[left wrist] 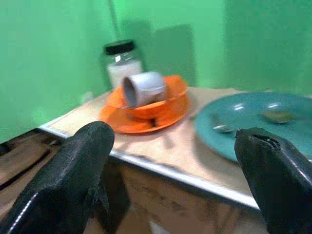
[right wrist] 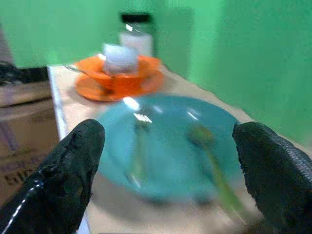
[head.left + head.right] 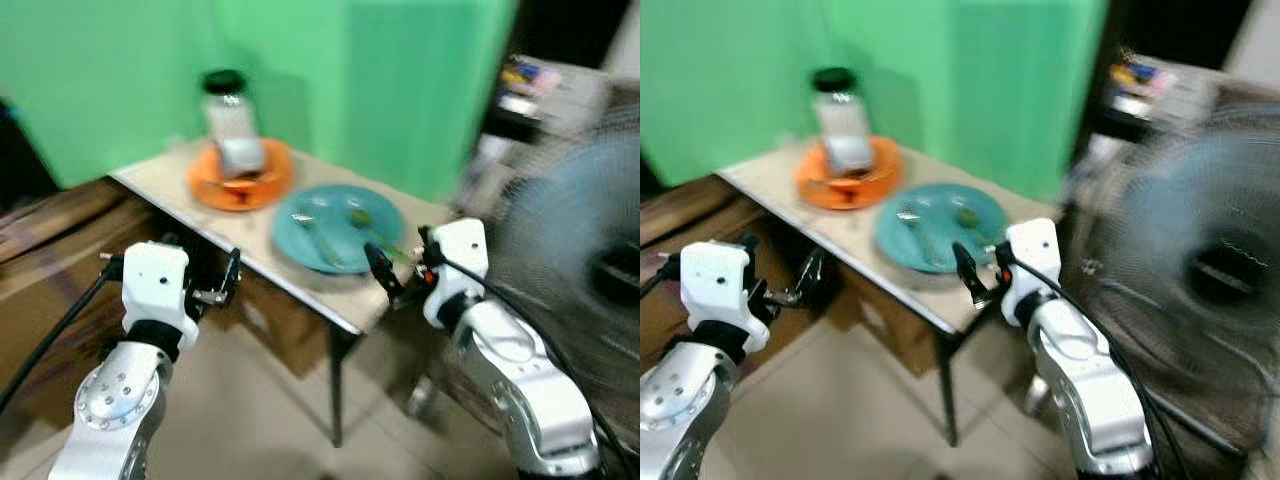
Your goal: Setting the table
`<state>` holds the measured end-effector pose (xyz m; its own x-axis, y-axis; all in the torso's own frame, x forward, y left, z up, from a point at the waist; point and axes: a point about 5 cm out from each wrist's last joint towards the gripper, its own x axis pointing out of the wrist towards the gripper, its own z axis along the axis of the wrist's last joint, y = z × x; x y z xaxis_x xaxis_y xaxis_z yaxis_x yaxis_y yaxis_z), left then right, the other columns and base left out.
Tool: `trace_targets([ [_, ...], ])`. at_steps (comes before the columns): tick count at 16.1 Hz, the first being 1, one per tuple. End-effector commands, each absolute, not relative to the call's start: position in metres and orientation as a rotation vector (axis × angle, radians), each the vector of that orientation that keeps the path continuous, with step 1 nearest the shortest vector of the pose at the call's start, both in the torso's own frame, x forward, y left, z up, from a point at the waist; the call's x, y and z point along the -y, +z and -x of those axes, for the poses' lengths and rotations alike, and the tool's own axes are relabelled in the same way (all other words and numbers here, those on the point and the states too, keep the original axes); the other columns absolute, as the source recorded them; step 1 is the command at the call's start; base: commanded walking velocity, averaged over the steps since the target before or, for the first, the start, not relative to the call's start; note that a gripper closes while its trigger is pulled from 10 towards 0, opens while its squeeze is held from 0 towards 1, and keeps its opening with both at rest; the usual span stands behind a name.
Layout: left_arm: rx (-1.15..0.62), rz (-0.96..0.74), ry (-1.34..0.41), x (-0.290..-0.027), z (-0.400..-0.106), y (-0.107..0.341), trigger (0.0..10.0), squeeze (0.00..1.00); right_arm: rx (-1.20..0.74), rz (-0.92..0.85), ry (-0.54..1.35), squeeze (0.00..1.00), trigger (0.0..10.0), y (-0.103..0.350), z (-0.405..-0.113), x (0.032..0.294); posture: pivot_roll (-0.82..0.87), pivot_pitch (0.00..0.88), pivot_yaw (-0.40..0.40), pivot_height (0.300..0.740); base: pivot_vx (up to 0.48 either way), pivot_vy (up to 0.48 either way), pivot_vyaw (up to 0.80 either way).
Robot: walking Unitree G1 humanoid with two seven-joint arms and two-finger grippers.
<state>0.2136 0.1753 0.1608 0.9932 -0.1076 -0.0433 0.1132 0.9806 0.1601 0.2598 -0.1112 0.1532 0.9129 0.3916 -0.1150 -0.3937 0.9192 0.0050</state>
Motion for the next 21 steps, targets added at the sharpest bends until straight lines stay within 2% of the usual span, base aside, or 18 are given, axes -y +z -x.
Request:
trace_targets([
  [1,-0.055,-0.172,-0.121,-0.179,-0.212,0.159,10.0,0.00,-0.091,0.020,0.420,0.13,10.0,0.158,-0.262,0.105,0.10,0.000,0.018,0.740,0.405,0.000,0.00],
  [2,-0.063,-0.177,-0.133,-0.179,-0.210,0.158,10.0,0.00,-0.086,0.017,0.418,0.09,10.0,0.159,-0.263,0.103,0.11,0.000,0.017,0.740,0.409,0.000,0.00],
  [5,-0.072,-0.181,-0.142,-0.178,-0.209,0.157,10.0,0.00,-0.106,0.014,0.432,0.09,10.0,0.160,-0.265,0.097,0.11,0.000,0.013,0.740,0.405,0.000,0.00],
  [6,-0.076,-0.183,-0.155,-0.177,-0.208,0.156,10.0,0.00,-0.117,0.022,0.439,0.00,10.0,0.160,-0.266,0.096,0.11,0.000,0.009,0.740,0.394,0.000,0.00],
  [8,-0.084,-0.184,-0.172,-0.175,-0.207,0.156,10.0,0.00,-0.127,0.030,0.431,0.00,10.0,0.160,-0.267,0.096,0.11,0.000,0.008,0.740,0.368,0.000,0.00],
  [11,-0.106,-0.187,-0.236,-0.171,-0.204,0.153,10.0,0.00,-0.214,0.072,0.419,0.00,10.0,0.162,-0.273,0.094,0.11,0.000,0.008,0.740,0.000,0.000,0.00],
  [13,-0.139,-0.204,-0.314,-0.167,-0.201,0.150,10.0,0.00,-0.286,0.145,0.430,0.00,10.0,0.162,-0.275,0.093,0.11,0.000,0.005,0.740,0.000,0.000,0.00],
  [14,-0.218,-0.229,-0.438,-0.165,-0.193,0.144,10.0,0.00,-0.377,0.167,0.422,0.00,10.0,0.158,-0.279,0.088,0.11,0.000,0.005,0.740,0.000,0.000,0.00],
  [18,-0.292,-0.253,-0.572,-0.163,-0.186,0.139,10.0,0.00,-0.538,0.090,0.352,0.00,10.0,0.150,-0.292,0.087,0.11,0.000,-0.001,0.740,0.000,0.000,0.00],
  [21,-0.328,-0.262,-0.642,-0.160,-0.183,0.135,10.0,0.00,-0.623,0.112,0.337,0.00,10.0,0.143,-0.300,0.085,0.10,0.000,-0.003,0.740,0.000,0.000,0.00],
])
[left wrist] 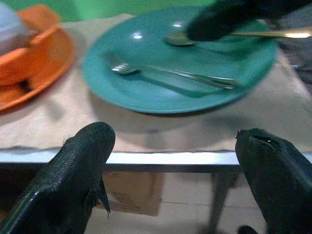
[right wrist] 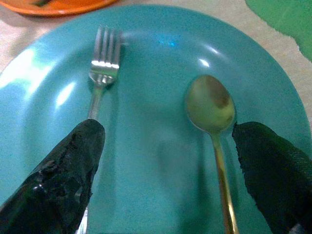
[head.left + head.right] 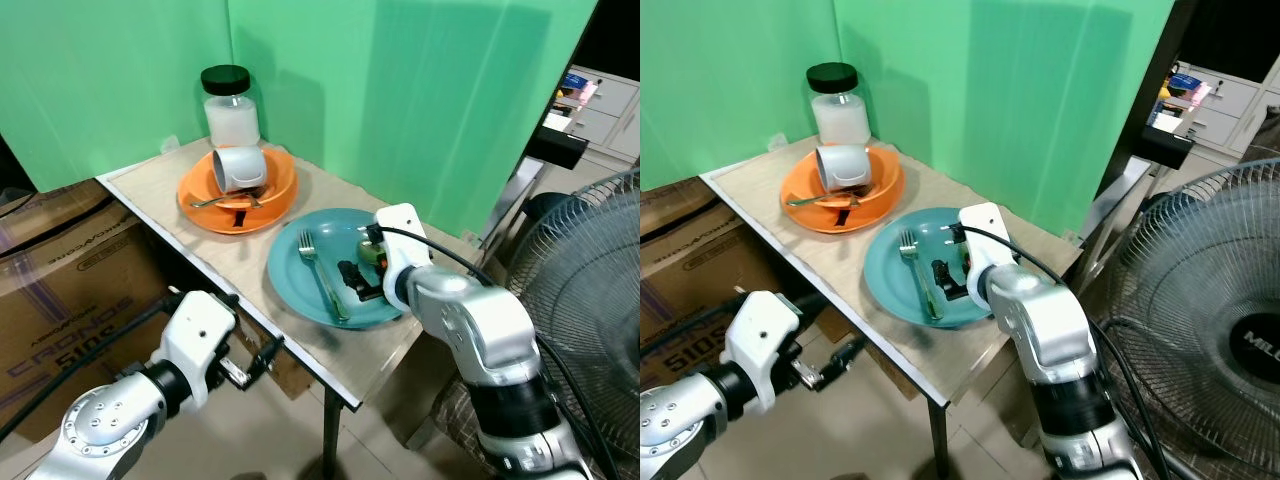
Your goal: Setting the table
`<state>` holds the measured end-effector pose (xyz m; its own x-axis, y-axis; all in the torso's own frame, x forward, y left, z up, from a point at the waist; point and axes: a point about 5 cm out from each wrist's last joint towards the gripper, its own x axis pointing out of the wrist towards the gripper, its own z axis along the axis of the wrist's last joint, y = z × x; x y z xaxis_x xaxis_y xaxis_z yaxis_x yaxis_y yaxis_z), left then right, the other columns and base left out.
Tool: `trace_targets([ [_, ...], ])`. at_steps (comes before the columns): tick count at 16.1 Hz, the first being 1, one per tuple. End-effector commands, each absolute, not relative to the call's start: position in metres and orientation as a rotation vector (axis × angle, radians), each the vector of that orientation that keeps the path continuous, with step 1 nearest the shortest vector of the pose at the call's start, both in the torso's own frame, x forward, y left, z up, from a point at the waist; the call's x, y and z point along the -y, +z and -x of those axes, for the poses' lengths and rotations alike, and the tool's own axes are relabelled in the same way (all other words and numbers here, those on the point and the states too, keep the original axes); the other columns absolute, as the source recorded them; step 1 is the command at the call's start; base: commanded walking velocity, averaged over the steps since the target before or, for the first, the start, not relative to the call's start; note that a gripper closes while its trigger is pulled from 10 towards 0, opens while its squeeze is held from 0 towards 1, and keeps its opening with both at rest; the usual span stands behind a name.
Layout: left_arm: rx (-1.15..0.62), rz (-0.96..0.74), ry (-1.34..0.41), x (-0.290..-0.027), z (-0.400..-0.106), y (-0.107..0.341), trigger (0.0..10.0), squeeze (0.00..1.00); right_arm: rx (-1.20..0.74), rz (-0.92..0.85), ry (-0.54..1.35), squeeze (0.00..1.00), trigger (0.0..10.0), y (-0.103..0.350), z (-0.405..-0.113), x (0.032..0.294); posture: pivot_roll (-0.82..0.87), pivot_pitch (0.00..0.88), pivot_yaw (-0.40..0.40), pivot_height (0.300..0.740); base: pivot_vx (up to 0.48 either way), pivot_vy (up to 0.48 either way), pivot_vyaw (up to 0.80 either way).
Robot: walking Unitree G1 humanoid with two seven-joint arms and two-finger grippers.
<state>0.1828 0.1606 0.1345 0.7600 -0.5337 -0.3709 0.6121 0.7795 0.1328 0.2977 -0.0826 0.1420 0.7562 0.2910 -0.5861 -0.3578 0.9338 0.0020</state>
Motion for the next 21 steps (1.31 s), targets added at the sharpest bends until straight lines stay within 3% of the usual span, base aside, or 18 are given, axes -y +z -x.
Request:
trace_targets([
  [1,-0.333,-0.259,-0.655,-0.159,-0.184,0.135,10.0,0.00,-0.652,0.112,0.320,0.00,10.0,0.140,-0.303,0.086,0.10,0.000,-0.002,0.740,0.000,0.000,0.00],
  [2,-0.332,-0.253,-0.661,-0.157,-0.184,0.135,10.0,0.00,-0.658,0.110,0.305,0.00,9.6,0.138,-0.307,0.087,0.10,0.000,-0.003,0.740,0.000,0.000,0.00],
  [3,-0.333,-0.252,-0.667,-0.157,-0.184,0.135,10.0,0.00,-0.657,0.105,0.296,0.00,8.4,0.137,-0.309,0.087,0.10,0.000,-0.003,0.740,0.000,0.000,0.00],
  [5,-0.331,-0.265,-0.673,-0.156,-0.185,0.134,10.0,0.00,-0.686,0.106,0.272,0.00,4.7,0.131,-0.316,0.091,0.10,0.000,-0.003,0.740,0.000,0.000,0.00],
  [6,-0.331,-0.265,-0.676,-0.156,-0.186,0.135,10.0,0.00,-0.700,0.117,0.267,0.00,4.0,0.128,-0.318,0.092,0.10,0.000,-0.003,0.740,0.000,0.000,0.00],
  [7,-0.330,-0.265,-0.682,-0.155,-0.186,0.135,10.0,0.00,-0.712,0.143,0.255,0.00,2.4,0.124,-0.320,0.094,0.10,0.000,-0.003,0.740,0.000,0.000,0.00],
  [8,-0.330,-0.265,-0.683,-0.155,-0.186,0.135,10.0,0.00,-0.712,0.146,0.250,0.00,2.4,0.124,-0.321,0.095,0.10,0.000,-0.003,0.740,0.000,0.000,0.00],
  [9,-0.329,-0.264,-0.685,-0.155,-0.186,0.135,10.0,0.00,-0.714,0.148,0.243,0.00,1.5,0.123,-0.322,0.097,0.10,0.000,-0.003,0.740,0.000,0.000,0.00],
  [11,-0.332,-0.263,-0.696,-0.154,-0.185,0.135,10.0,0.00,-0.720,0.154,0.233,0.00,1.3,0.122,-0.325,0.100,0.10,0.000,-0.002,0.740,0.000,0.000,0.00],
  [12,-0.336,-0.258,-0.708,-0.153,-0.184,0.135,10.0,0.00,-0.723,0.157,0.228,0.00,0.2,0.122,-0.326,0.101,0.09,0.000,-0.002,0.740,0.000,0.000,0.00],
  [13,-0.343,-0.250,-0.721,-0.153,-0.182,0.135,10.0,0.00,-0.726,0.158,0.225,0.00,0.0,0.122,-0.327,0.103,0.09,0.000,-0.002,0.740,0.000,0.000,0.00],
  [21,-0.372,-0.242,-0.754,-0.152,-0.178,0.133,10.0,0.00,-0.769,0.198,0.300,0.00,0.0,0.122,-0.324,0.100,0.09,0.000,0.002,0.740,0.000,0.000,0.00],
])
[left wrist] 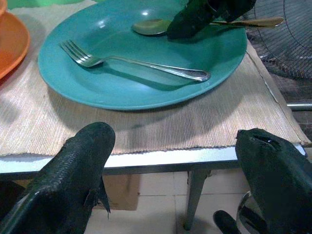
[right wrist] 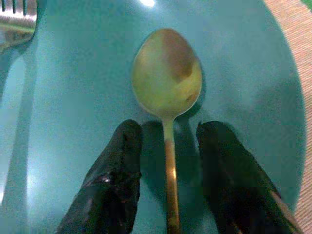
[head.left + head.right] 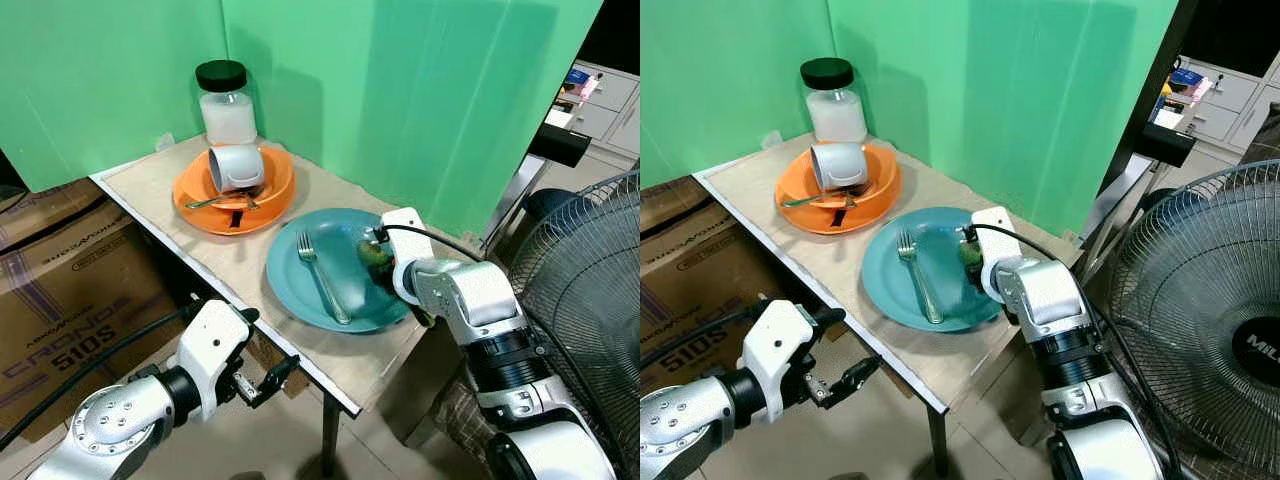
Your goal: Setting the table
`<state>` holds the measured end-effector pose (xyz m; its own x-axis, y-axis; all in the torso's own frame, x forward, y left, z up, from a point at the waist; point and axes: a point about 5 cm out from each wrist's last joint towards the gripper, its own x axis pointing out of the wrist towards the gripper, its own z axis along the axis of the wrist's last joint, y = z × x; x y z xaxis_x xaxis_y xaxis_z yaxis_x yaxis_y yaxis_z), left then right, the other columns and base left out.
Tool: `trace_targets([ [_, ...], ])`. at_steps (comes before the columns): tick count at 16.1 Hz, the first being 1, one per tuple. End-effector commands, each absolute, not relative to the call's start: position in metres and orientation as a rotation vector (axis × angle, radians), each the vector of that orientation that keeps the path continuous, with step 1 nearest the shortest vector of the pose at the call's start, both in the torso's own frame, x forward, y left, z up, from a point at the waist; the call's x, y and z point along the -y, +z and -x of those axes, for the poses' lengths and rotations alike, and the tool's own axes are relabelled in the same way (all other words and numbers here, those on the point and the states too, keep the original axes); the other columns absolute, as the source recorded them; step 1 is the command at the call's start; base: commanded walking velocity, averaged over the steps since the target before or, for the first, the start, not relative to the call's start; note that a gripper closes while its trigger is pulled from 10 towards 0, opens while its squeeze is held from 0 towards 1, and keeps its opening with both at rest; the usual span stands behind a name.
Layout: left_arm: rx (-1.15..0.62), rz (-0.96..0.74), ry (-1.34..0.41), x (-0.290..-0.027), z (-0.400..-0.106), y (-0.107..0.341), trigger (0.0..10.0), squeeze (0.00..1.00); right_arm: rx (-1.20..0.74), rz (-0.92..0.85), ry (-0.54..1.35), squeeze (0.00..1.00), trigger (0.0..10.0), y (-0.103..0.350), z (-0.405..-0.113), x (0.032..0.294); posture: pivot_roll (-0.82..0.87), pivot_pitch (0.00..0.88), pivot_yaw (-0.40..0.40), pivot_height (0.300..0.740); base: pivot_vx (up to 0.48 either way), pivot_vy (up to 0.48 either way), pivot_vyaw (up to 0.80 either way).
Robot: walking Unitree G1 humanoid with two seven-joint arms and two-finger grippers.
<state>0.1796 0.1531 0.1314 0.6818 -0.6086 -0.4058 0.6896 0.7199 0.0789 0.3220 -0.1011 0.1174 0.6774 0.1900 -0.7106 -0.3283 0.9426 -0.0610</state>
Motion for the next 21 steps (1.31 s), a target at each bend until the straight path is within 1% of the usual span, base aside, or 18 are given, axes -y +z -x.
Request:
trace_targets([
  [1,-0.373,-0.242,-0.755,-0.152,-0.178,0.133,10.0,0.00,-0.776,0.205,0.306,0.00,0.0,0.121,-0.324,0.100,0.09,0.000,0.002,0.740,0.000,0.000,0.00],
  [7,-0.374,-0.246,-0.756,-0.151,-0.179,0.133,10.0,0.00,-0.813,0.228,0.335,0.00,0.0,0.117,-0.319,0.099,0.09,0.000,0.001,0.740,0.000,0.000,0.00],
  [13,-0.372,-0.257,-0.752,-0.151,-0.180,0.132,10.0,0.00,-0.774,0.214,0.344,0.00,0.0,0.119,-0.321,0.098,0.09,0.000,0.003,0.740,0.000,0.000,0.00],
  [14,-0.371,-0.257,-0.752,-0.150,-0.181,0.132,10.0,0.00,-0.705,0.187,0.334,0.00,0.0,0.123,-0.323,0.098,0.09,0.000,0.002,0.740,0.000,0.000,0.00],
  [15,-0.371,-0.257,-0.751,-0.150,-0.181,0.131,10.0,0.00,-0.681,0.159,0.326,0.00,0.0,0.126,-0.323,0.098,0.09,0.000,0.002,0.740,0.000,0.000,0.00],
  [18,-0.369,-0.255,-0.754,-0.150,-0.181,0.131,10.0,0.00,-0.688,0.112,0.315,0.00,0.0,0.126,-0.322,0.097,0.08,0.000,0.004,0.740,0.000,0.000,0.00],
  [19,-0.367,-0.256,-0.753,-0.149,-0.181,0.131,10.0,0.00,-0.640,0.063,0.320,0.00,0.0,0.133,-0.324,0.095,0.08,0.000,0.004,0.740,0.000,0.000,0.00],
  [20,-0.362,-0.256,-0.751,-0.149,-0.182,0.131,10.0,0.00,-0.522,-0.020,0.317,0.00,0.0,0.148,-0.328,0.094,0.08,0.000,0.000,0.740,0.000,0.000,0.00],
  [21,-0.352,-0.254,-0.743,-0.148,-0.183,0.132,10.0,0.00,-0.384,-0.126,0.294,0.00,2.9,0.166,-0.330,0.096,0.08,0.000,0.000,0.740,0.000,0.000,0.00],
])
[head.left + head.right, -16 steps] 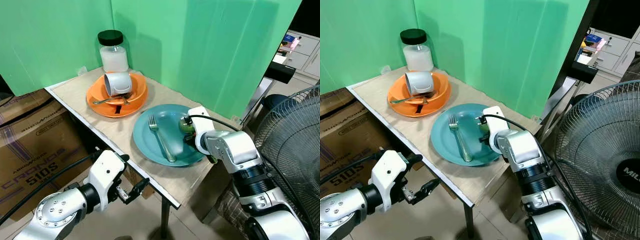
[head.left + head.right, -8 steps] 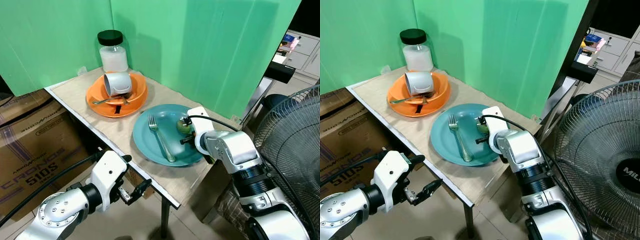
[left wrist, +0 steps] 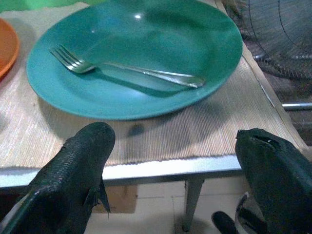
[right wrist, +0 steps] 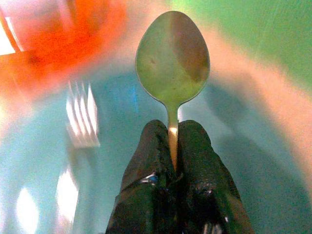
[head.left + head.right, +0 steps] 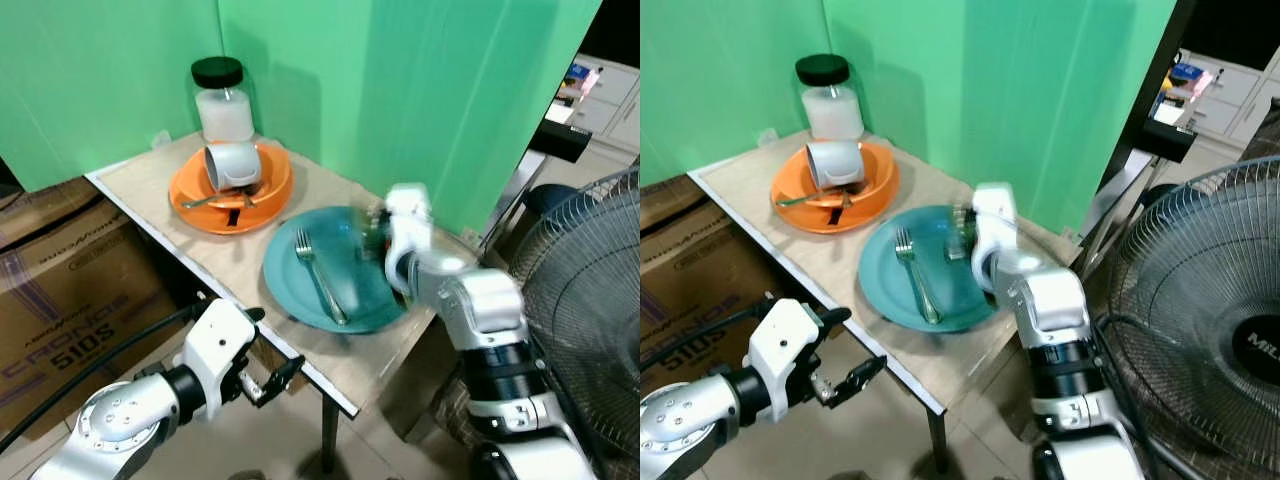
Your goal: Setting the table
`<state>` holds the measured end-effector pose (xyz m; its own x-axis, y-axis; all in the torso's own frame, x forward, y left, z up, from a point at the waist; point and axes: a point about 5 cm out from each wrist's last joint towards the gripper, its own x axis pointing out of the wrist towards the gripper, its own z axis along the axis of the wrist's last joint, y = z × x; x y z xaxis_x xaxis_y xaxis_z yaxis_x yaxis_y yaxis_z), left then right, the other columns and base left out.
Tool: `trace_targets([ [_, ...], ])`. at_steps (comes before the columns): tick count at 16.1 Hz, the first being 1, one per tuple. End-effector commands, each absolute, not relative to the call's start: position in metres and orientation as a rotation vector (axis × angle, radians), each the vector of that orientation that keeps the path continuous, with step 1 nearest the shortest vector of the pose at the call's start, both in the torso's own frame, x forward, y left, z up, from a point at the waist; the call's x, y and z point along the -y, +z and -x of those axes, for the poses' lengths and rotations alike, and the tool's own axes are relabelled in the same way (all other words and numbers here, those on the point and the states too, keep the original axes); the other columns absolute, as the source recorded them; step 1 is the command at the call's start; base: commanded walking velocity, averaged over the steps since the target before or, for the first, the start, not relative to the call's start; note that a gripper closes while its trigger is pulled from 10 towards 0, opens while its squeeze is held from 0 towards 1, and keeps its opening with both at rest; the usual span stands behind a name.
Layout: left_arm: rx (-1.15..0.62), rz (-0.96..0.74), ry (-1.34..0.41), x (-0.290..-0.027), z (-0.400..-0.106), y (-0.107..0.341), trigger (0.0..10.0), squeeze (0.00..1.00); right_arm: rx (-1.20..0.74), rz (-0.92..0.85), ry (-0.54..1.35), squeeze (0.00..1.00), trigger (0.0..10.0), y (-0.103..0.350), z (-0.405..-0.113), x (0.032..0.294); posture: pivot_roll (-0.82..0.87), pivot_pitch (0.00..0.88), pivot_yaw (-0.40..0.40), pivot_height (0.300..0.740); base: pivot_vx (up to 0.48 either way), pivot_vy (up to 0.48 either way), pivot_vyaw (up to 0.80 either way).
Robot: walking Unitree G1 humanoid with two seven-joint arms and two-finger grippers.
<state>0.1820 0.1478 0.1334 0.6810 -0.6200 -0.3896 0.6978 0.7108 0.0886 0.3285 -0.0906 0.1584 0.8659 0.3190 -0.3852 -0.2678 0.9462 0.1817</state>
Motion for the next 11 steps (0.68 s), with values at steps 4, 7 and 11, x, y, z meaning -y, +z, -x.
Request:
trace_targets([
  [4,-0.309,-0.240,-0.720,-0.145,-0.188,0.138,10.0,0.00,-0.074,-0.369,0.388,0.00,10.0,0.212,-0.305,0.102,0.06,0.000,0.011,0.740,0.000,0.000,0.00],
  [7,-0.298,-0.222,-0.720,-0.139,-0.190,0.138,10.0,0.00,0.009,-0.484,0.265,0.00,10.0,0.210,-0.288,0.113,0.05,0.000,0.018,0.740,0.000,0.000,0.00],
  [11,-0.261,-0.203,-0.699,-0.135,-0.196,0.142,10.0,0.00,0.085,-0.673,0.247,0.00,10.0,0.215,-0.277,0.120,0.04,0.000,0.027,0.740,0.000,0.000,0.00],
])
